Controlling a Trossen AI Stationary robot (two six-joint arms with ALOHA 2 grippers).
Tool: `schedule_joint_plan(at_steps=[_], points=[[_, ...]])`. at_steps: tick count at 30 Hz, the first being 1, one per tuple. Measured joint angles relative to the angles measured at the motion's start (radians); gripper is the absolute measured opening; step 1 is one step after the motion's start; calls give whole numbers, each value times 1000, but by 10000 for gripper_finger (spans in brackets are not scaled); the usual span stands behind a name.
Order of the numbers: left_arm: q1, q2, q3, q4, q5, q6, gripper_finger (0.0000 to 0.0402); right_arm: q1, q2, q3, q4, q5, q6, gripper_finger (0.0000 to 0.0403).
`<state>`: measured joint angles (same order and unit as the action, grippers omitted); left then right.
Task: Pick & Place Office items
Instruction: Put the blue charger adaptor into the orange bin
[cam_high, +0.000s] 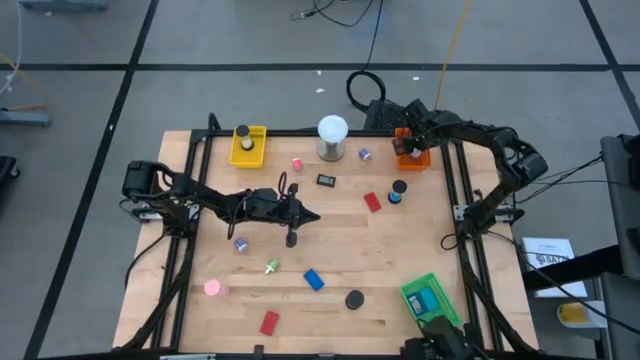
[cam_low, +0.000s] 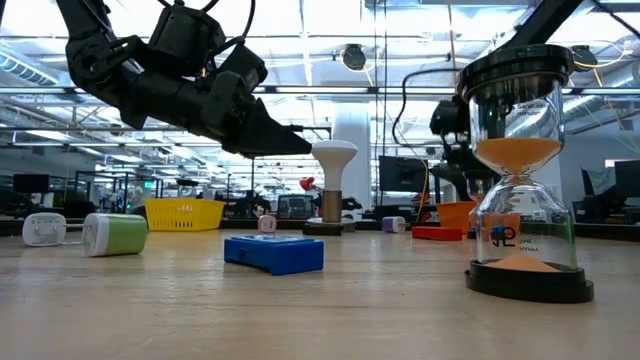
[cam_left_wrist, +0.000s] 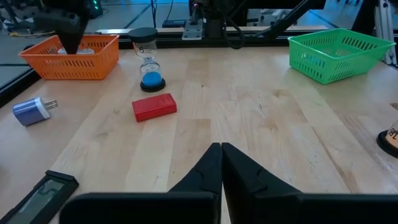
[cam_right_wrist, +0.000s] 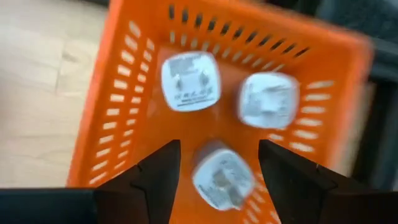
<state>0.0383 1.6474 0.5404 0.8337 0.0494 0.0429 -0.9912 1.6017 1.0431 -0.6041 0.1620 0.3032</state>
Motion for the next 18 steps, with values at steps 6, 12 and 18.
schedule_joint_plan(at_steps=[6,12,18], points=[[0,0,0,-1,0,0,23,15,-122,0,-62,14,-34,179],[0,0,0,0,0,0,16,55,-147,0,-118,-20,-43,85],[0,0,0,-1,0,0,9,64,-114,-24,-104,-87,-57,6]])
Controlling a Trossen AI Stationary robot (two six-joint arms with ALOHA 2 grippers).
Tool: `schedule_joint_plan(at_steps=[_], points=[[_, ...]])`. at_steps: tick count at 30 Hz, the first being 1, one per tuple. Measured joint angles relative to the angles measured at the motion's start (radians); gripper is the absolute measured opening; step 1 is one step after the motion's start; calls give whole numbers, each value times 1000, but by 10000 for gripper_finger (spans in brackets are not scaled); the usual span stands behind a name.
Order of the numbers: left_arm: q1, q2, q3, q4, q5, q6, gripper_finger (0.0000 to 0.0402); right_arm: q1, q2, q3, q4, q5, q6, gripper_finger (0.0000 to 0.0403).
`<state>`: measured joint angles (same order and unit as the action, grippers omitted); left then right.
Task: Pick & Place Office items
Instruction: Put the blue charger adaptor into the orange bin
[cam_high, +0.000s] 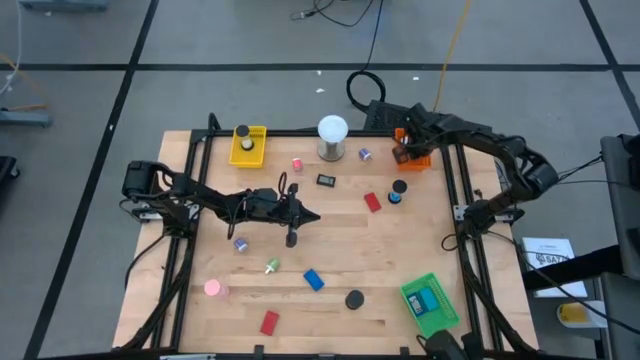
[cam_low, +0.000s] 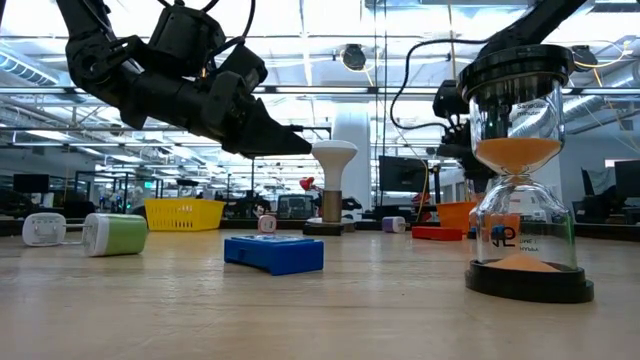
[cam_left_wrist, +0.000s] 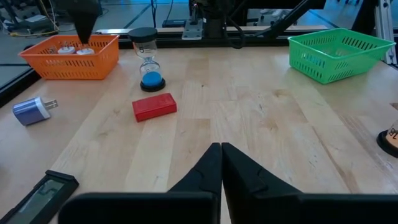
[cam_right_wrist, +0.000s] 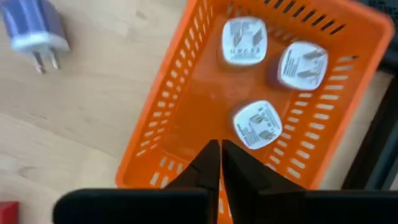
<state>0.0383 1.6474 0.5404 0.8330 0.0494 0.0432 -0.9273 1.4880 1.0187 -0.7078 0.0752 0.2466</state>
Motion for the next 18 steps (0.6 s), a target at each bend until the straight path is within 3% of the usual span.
schedule_joint_plan(at_steps=[5,13,18], points=[[0,0,0,0,0,0,24,-16,31,-13,0,-1,1,21],[0,0,0,0,0,0,5,-18,70,-14,20,-27,1,7],[0,0,0,-2,0,0,23,-33,97,-14,28,-24,2,7]])
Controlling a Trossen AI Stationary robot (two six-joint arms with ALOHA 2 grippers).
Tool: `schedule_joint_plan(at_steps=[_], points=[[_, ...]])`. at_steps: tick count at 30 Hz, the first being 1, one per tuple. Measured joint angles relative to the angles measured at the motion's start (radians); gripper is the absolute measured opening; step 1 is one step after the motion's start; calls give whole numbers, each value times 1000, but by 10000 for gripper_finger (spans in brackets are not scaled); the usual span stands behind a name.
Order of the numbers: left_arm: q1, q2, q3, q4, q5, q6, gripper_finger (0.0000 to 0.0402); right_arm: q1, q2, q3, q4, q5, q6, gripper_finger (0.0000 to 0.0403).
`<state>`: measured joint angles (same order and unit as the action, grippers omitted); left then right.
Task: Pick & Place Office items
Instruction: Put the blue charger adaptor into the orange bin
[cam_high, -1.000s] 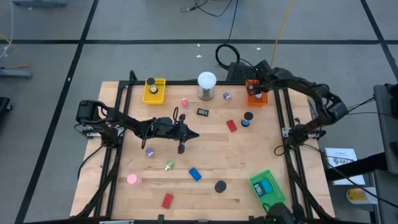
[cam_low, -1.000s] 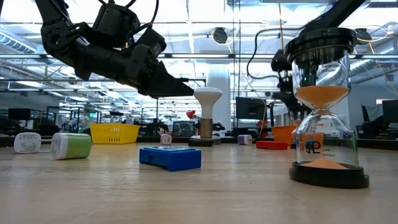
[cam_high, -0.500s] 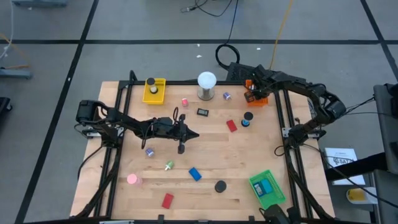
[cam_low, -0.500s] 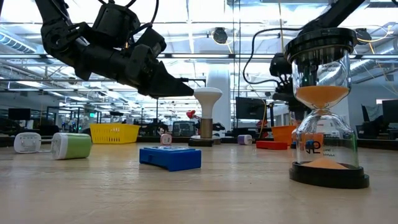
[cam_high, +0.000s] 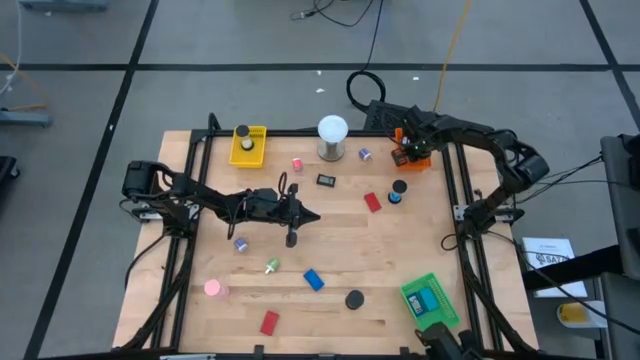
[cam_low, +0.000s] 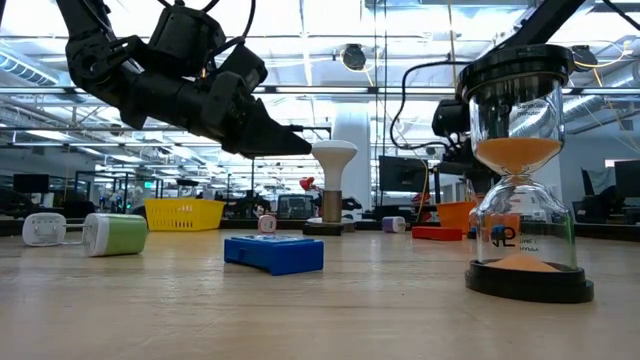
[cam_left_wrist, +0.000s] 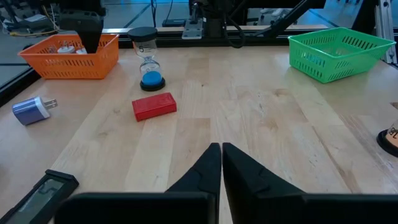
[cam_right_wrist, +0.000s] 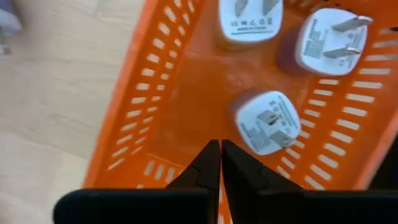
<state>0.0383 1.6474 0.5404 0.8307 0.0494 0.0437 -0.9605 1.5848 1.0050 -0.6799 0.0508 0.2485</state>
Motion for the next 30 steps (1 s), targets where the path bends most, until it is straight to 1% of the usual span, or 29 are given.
schedule_joint_plan(at_steps=[4,8,13,16,23,30], points=[[0,0,0,-6,0,0,18,-14,14,0,25,12,0,7],[0,0,0,-7,0,0,4,-22,15,0,28,53,-1,7],[0,0,0,-7,0,0,20,-35,15,0,34,58,-3,7],[0,0,0,-7,0,0,24,-36,15,0,55,85,-2,7],[0,0,0,-12,0,0,4,-36,15,0,87,81,10,7],[0,0,0,-13,0,0,24,-36,15,0,91,78,10,7]])
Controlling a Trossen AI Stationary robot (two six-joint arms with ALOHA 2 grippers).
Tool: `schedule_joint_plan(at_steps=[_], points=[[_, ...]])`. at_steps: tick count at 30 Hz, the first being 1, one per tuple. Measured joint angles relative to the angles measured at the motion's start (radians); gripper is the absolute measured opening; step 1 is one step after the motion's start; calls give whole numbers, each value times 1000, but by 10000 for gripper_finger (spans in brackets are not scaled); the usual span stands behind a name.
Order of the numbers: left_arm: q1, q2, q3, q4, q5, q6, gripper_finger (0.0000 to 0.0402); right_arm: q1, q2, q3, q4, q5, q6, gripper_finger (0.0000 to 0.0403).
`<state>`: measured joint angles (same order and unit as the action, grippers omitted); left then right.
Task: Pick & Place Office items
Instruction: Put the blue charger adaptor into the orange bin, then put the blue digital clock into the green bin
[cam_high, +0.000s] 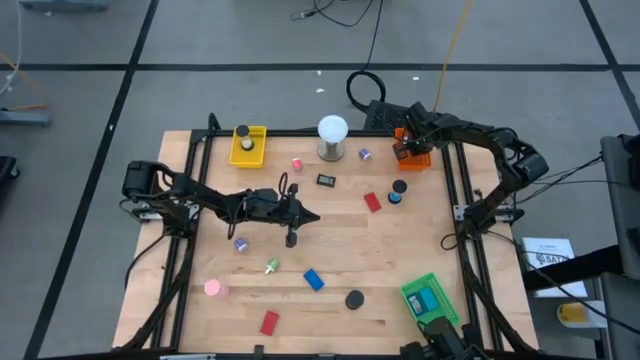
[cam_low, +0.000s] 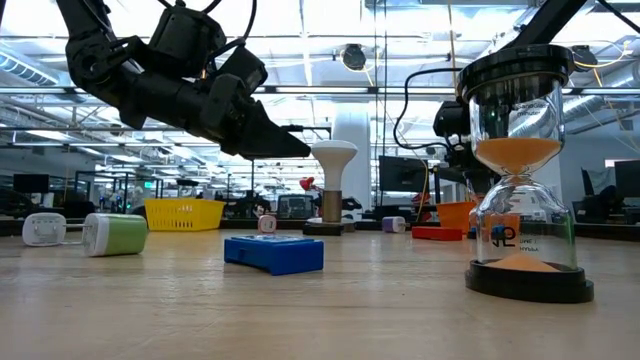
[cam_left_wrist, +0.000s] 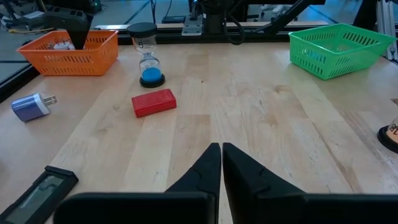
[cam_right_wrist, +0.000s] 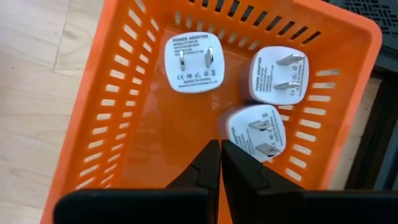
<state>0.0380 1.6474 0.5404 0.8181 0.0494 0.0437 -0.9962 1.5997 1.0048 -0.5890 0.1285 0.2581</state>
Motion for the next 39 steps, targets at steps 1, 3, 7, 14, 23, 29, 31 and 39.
schedule_joint_plan(at_steps=[1,3,7,14,23,29,31,39], points=[[0,0,0,0,0,0,23,0,0,0,1,-1,0,7],[0,0,0,0,0,0,17,1,0,0,5,-2,0,7],[1,0,0,0,0,0,4,3,0,0,26,-3,-1,7],[1,0,0,1,0,0,24,3,0,0,37,1,-1,7],[0,0,0,-4,0,0,5,3,0,0,42,56,-7,7],[0,0,0,-5,0,-1,22,10,-52,0,35,54,-39,6],[1,0,0,-5,0,-8,30,18,-88,0,26,52,-46,6],[9,0,38,2,-1,-107,38,132,-267,-45,77,53,-150,6]])
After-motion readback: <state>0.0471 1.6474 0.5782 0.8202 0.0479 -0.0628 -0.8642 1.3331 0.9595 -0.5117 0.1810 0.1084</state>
